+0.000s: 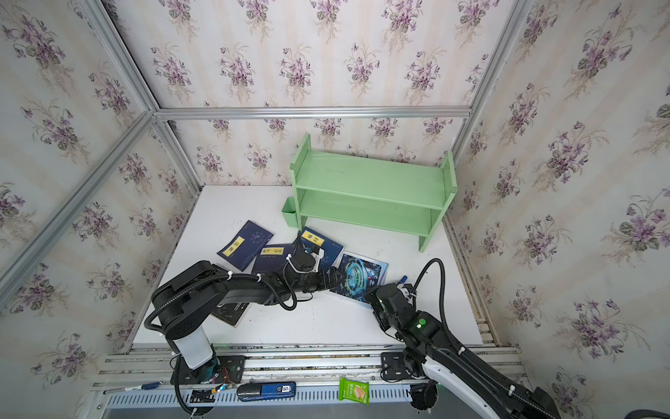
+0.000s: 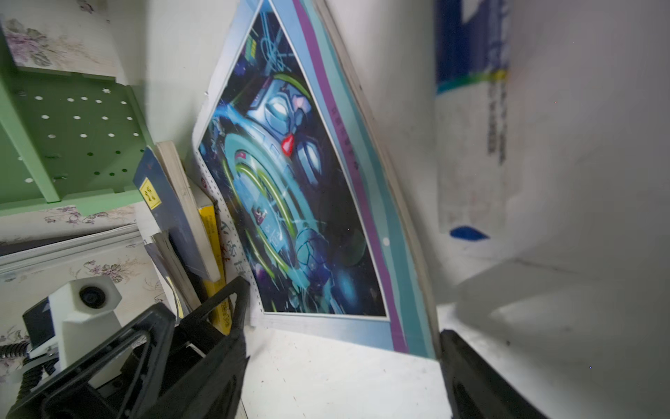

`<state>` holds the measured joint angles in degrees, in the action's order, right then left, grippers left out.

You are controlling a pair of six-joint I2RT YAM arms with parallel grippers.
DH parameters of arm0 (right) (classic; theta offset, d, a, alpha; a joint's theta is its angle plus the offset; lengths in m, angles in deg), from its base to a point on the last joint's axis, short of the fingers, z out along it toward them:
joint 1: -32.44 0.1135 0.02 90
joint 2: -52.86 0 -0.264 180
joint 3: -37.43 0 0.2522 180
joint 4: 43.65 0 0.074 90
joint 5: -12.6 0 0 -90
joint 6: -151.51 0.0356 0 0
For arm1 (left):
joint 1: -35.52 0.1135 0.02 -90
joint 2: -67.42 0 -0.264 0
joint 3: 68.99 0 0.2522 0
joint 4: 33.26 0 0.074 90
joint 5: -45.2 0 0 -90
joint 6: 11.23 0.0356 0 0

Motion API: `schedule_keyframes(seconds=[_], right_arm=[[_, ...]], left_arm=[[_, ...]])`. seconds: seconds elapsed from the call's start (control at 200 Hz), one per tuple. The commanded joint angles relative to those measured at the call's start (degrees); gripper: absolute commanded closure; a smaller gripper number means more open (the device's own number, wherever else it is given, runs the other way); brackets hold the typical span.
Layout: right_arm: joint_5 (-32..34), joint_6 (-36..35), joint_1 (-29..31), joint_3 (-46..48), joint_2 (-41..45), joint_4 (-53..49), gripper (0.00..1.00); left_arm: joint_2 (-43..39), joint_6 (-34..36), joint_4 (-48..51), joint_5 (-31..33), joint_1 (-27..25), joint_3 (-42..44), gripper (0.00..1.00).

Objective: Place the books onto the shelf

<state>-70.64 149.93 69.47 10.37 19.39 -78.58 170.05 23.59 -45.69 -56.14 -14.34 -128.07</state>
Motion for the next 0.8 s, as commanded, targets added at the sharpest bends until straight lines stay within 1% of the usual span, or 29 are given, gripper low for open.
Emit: schedule_keyframes(seconds=[0.0,0.155,0.39,0.54,0.625,0.72,0.76,0.795], right_arm=[[2.39,-3.95,0.23,0.18,0.75,11.41,0.19],[4.46,-8.05,0.32,0.51,1.01,16.01,0.23],[5.16,-8.0,0.32,0.92,-5.3,19.73,0.3],[5.72,-6.02,0.32,0.29,-9.78,19.59,0.37],[5.32,-5.09,0.32,0.27,-11.68,19.86,0.44],[5.1,-4.04,0.32,0.38,-13.3,19.45,0.55],[5.1,-3.72,0.33,0.42,-13.74,19.21,0.62],[5.2,-3.15,0.32,0.46,-13.97,18.94,0.71]], left_arm=[[0.3,-1.25,4.67,-1.59,0.03,0.06,0.01],[0.07,-1.26,4.66,-1.72,0.12,-0.01,0.01],[-0.74,-0.9,4.75,-1.76,0.3,0.12,0.01],[-1.45,-0.8,5.01,-1.59,0.38,0.5,0.01],[-1.86,-0.85,5.01,-1.41,0.47,0.96,0.01],[-2.38,-0.82,5.02,-1.24,0.56,1.44,0.01],[-2.65,-0.85,5.01,-1.25,0.64,1.59,0.01],[-3.04,-0.82,5.01,-1.24,0.69,1.85,0.01]])
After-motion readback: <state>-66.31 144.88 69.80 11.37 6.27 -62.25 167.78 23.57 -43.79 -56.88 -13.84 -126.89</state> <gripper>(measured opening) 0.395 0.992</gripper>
